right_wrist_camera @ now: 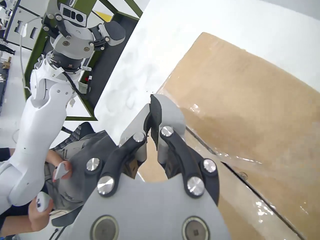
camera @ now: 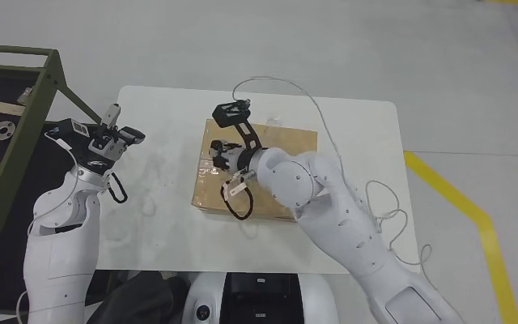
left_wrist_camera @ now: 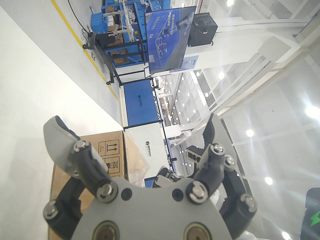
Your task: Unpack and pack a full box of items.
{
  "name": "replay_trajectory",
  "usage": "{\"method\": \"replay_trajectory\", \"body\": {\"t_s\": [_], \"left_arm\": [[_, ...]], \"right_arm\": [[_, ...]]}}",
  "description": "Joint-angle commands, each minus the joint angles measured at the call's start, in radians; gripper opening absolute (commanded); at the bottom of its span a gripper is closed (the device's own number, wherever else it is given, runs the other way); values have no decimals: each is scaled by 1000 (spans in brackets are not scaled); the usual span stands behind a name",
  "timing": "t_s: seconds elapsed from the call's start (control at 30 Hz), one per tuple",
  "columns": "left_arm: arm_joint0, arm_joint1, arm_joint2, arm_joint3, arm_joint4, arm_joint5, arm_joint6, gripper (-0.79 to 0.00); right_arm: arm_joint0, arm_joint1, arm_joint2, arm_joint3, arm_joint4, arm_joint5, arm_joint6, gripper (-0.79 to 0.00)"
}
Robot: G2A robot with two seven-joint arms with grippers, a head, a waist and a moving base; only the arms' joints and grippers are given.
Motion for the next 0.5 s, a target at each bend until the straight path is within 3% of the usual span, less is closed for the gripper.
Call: {"method": "replay_trajectory", "body": {"t_s": [0.0,0.47], "left_arm": [[0,0,0,0,0,0,0,0],[0,0,0,0,0,0,0,0]], "right_arm": [[18,-6,0,24,50,8,2,-785],[24,-8,0,32,59,8,-1,-785]]}}
